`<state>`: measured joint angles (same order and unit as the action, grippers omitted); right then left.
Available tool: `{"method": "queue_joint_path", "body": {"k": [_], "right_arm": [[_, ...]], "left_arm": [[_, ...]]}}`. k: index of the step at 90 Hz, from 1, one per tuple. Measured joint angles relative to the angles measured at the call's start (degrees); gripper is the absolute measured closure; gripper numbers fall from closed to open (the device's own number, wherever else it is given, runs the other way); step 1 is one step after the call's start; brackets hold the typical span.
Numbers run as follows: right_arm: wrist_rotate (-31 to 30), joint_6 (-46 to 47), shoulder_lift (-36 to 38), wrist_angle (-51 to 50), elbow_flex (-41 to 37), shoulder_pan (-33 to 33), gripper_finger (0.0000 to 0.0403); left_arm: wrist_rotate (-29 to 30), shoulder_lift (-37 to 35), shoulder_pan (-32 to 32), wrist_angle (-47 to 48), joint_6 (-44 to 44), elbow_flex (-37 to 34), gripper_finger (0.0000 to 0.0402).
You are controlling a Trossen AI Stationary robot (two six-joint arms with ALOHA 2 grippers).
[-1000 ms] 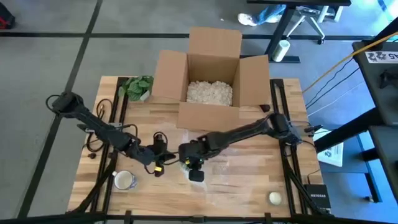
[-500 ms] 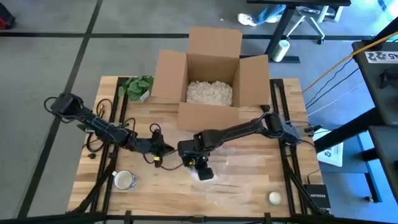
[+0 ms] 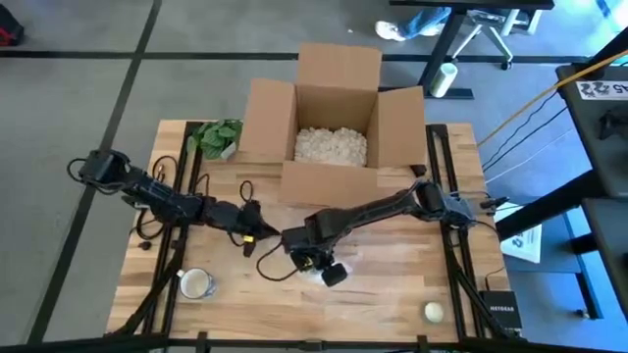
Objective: Wrap mug
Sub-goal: Wrap the green mug with the bubble wrap
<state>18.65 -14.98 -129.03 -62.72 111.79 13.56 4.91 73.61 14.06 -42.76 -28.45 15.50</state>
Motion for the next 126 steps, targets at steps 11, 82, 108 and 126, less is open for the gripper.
{"method": "queue_joint_path", "body": {"k": [11, 82, 108, 126], "right_arm": [[-0.52, 0.37, 0.0, 1.93, 0.06, -0.02, 0.0403], [-1.67, 2.75, 0.2, 7.53, 0.17, -0.09, 0.0403], [-1.04, 2.76, 0.2, 7.81, 0.17, -0.55, 0.0403], [0.59, 3.05, 0.22, 9.71, 0.19, -0.94, 0.0403]], "left_arm": [[-0.91, -0.01, 1.83, -2.68, 1.66, 1.49, 0.0401], [16.4, -4.39, 0.88, 26.55, -2.46, 3.38, 0.0401], [9.86, -3.32, 4.65, 28.9, -5.59, 3.29, 0.0402], [8.63, -2.94, 5.49, 24.1, -4.33, 3.33, 0.0401]]}}
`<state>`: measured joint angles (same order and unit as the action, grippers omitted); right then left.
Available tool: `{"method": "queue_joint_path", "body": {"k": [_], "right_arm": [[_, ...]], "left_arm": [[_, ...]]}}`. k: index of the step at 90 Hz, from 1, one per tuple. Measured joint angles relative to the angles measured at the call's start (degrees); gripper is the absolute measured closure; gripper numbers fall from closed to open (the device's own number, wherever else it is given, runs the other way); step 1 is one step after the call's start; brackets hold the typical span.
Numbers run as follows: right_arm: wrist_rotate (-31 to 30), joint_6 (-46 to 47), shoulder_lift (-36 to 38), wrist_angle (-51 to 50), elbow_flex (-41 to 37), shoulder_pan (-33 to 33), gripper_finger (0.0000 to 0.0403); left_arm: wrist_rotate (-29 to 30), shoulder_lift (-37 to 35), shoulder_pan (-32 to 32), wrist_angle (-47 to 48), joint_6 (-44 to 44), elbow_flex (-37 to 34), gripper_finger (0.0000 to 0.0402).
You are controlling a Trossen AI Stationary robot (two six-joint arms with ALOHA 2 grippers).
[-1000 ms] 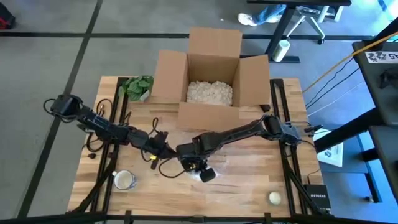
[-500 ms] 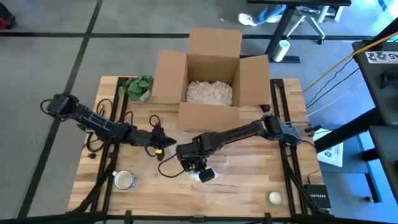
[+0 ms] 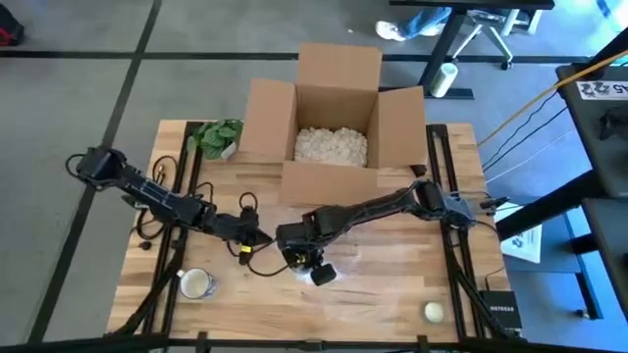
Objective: Wrap mug
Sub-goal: Wrap the green mug with the bubble wrap
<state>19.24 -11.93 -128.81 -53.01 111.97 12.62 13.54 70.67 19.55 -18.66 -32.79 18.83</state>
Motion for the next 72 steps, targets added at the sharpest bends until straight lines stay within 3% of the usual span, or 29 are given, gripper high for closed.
{"method": "queue_joint_path", "body": {"k": [36, 72], "right_arm": [[0.9, 0.09, 0.07, 2.46, 0.01, 0.0, 0.0403], [0.92, -0.34, -0.13, 2.57, 0.03, -0.39, 0.0403]], "left_arm": [[-1.38, 7.03, 0.07, -16.71, 2.16, 0.17, 0.0402], [-4.06, 9.8, 0.66, -14.9, 7.98, 8.57, 0.0402]]}}
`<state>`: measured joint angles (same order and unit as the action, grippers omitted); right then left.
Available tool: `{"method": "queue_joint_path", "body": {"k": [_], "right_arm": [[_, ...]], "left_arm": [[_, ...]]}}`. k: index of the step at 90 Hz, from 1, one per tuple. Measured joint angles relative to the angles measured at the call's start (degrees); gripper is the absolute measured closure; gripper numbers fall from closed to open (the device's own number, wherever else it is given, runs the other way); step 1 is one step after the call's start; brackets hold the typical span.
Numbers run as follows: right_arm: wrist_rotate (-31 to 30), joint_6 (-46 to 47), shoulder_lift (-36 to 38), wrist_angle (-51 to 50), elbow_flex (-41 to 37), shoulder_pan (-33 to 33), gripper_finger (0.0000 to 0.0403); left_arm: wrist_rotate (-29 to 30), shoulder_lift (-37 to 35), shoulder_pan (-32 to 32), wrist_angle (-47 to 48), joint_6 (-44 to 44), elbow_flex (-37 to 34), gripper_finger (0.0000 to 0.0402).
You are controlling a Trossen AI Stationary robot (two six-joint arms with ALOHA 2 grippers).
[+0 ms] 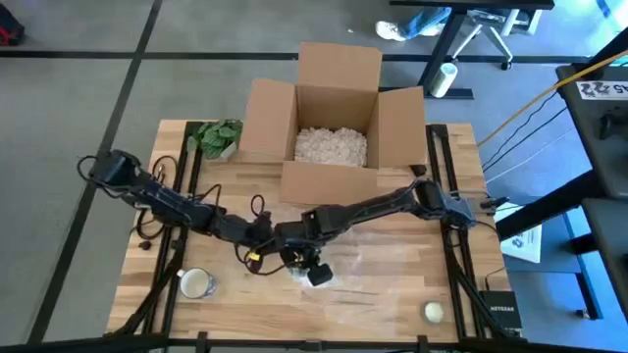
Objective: Wrap mug
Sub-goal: Wrap the green mug with the bubble wrap
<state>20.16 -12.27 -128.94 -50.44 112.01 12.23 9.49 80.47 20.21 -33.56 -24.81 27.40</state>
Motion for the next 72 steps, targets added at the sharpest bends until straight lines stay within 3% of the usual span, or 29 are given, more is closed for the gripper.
{"method": "queue_joint_path", "body": {"k": [52, 72], "right_arm": [[-1.25, 1.57, 0.21, -1.89, 0.25, -1.66, 0.0403], [-6.43, 3.1, 1.39, -8.58, 7.83, -1.1, 0.0403]], "left_arm": [[-2.21, 7.25, 0.42, 0.0, -3.39, 4.12, 0.0402], [-2.5, 7.28, 0.44, 0.69, -3.57, 4.11, 0.0402]]}}
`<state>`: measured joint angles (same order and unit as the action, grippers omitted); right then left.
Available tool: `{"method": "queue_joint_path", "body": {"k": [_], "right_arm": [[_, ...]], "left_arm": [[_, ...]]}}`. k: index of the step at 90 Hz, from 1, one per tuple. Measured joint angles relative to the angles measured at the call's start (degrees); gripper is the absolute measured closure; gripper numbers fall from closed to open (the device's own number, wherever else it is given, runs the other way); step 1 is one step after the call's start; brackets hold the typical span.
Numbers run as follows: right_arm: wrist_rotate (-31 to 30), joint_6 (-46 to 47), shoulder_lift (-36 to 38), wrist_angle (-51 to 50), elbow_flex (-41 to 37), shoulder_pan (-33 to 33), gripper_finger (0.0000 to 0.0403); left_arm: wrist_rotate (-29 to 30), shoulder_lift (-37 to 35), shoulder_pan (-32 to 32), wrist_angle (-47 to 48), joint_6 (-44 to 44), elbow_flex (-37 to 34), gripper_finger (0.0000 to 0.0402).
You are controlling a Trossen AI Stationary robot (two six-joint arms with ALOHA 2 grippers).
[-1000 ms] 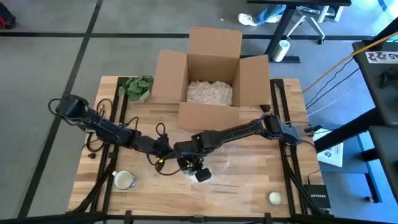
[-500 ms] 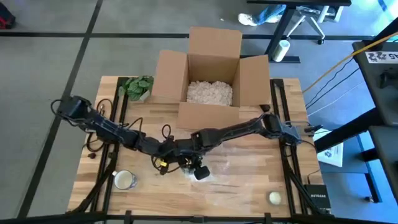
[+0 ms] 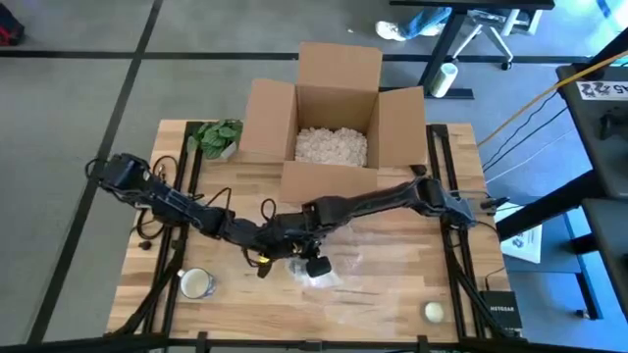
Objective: Wrap mug
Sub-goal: Wrap the green mug with the bubble wrap
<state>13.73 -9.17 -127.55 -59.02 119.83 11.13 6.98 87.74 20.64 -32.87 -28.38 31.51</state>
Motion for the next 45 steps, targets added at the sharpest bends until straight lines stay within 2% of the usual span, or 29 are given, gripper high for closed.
{"method": "queue_joint_path", "body": {"k": [15, 29, 45], "right_arm": [[-2.69, 1.67, 0.48, -1.16, 5.19, 1.26, 0.0403], [-2.74, 2.21, 0.16, -2.99, 5.24, 2.16, 0.0403], [-3.48, 4.29, -0.24, -4.11, 5.18, 2.72, 0.0403]], "left_arm": [[0.0, 0.05, -0.02, 0.01, -0.13, -0.01, 0.0402], [-0.09, -1.32, 0.01, 0.51, 0.88, -0.01, 0.0402], [-0.07, -6.78, 0.46, 5.22, 4.12, -0.14, 0.0402]]}}
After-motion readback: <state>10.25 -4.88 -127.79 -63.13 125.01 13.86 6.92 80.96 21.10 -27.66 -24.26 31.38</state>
